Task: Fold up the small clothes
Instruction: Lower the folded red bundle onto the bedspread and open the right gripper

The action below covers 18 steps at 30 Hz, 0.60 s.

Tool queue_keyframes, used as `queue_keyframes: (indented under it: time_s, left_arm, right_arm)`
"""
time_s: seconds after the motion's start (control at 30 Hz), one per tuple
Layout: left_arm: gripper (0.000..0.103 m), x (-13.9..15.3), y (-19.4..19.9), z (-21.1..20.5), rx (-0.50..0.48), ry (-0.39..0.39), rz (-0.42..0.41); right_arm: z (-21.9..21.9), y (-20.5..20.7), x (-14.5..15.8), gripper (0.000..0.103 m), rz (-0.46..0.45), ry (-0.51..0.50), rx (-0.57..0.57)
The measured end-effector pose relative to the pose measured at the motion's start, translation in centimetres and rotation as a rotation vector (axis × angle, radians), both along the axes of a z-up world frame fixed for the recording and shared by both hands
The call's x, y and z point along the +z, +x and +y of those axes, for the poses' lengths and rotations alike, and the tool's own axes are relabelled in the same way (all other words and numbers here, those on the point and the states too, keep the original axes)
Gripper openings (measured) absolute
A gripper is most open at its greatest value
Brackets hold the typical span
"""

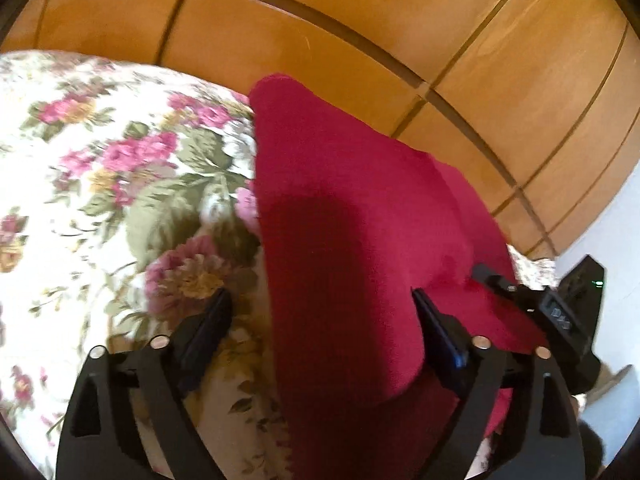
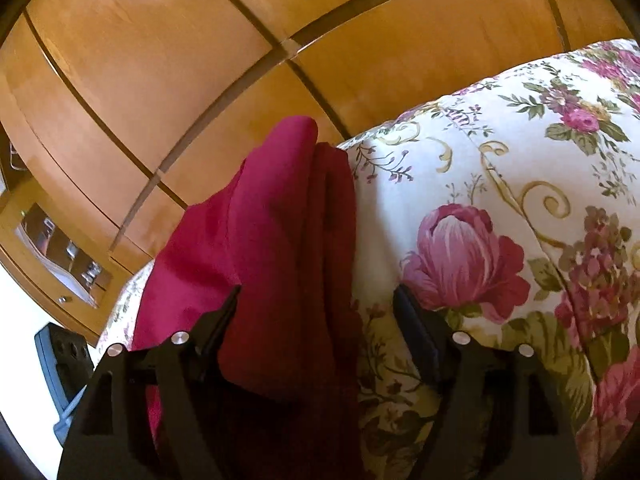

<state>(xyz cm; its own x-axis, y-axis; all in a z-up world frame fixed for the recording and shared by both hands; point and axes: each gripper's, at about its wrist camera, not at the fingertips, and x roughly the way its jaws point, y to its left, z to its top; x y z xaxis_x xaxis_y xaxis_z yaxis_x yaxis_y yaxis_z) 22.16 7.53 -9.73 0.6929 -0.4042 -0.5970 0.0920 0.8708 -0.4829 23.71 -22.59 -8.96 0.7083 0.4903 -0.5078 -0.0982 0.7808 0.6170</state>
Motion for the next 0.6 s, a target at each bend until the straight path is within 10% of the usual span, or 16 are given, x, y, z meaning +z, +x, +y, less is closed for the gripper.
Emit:
queue_keyframes:
  time_s: [0.27, 0.47, 0.6]
  left_arm:
    - [0.09, 1.2, -5.3, -0.8, 0.029, 0.102, -0.079]
    - [0.091, 0.1, -5.5, -0.7, 0.084, 0.174, 0.021]
    - [0.091, 0.0, -5.7, -1.0, 0.09, 0.206, 0.021]
  right_arm:
    - [-0.4, -7.5, 2.8, 0.093, -0.088, -0.097, -0.053]
    - [-2.1, -7.9, 0.1, 0.092, 0.132, -0.218, -0.16]
    - [-2.1, -10.1, 1.7, 0.09, -0.01, -0.213, -0.174]
